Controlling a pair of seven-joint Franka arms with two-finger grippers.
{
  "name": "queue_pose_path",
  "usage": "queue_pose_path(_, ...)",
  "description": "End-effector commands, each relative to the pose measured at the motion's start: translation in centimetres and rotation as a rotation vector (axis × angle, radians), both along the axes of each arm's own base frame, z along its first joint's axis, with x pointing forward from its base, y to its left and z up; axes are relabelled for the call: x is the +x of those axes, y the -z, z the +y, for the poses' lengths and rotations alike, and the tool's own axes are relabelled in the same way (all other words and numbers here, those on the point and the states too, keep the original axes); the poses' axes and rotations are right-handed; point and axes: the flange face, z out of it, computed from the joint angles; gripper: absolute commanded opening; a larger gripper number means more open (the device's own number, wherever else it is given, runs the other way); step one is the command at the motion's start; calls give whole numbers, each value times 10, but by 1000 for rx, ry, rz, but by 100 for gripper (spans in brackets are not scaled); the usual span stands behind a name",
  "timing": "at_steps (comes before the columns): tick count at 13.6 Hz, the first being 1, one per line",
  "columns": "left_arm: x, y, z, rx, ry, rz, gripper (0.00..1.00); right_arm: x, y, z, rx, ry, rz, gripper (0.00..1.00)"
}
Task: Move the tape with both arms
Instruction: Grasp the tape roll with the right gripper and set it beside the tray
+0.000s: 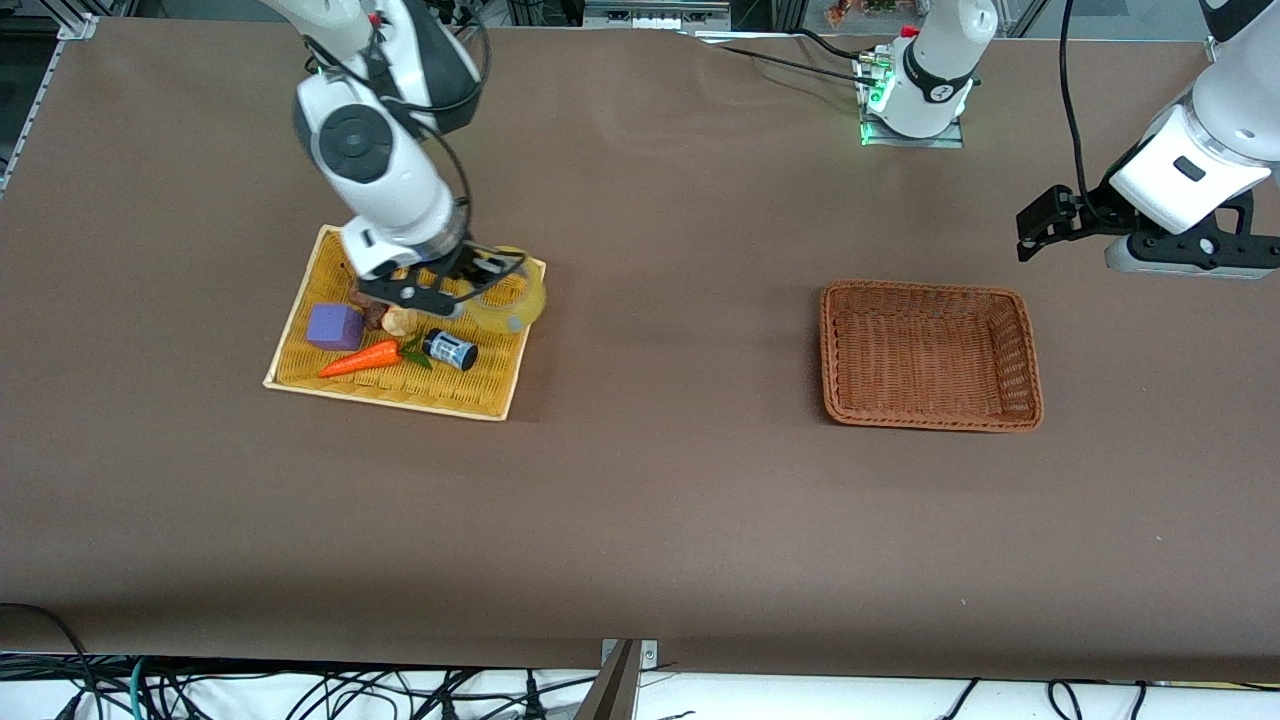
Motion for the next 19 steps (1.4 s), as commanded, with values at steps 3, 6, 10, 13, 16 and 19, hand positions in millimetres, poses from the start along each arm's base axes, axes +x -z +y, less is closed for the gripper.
queue_pose_path(3, 8, -10, 8, 13, -19, -9, 100, 4, 47, 133, 63, 98, 19, 0)
queue_pose_path(6, 11, -7, 9, 13, -17, -5, 100, 8, 81, 160, 74, 106, 30, 0)
queue_pose_path(10, 11, -8, 8, 11, -19, -3, 100, -7, 129, 180, 78, 81, 42, 0)
queue_pose_path(13, 12, -7, 8, 10, -21, -4, 100, -15, 163, 188, 89, 76, 50, 3)
queue_pose_path(16, 12, -7, 8, 9, -21, -3, 100, -18, 173, 190, 87, 76, 46, 82)
queue_pose_path(19, 12, -6, 8, 6, -18, 1, 100, -16, 167, 189, 67, 36, 12, 100)
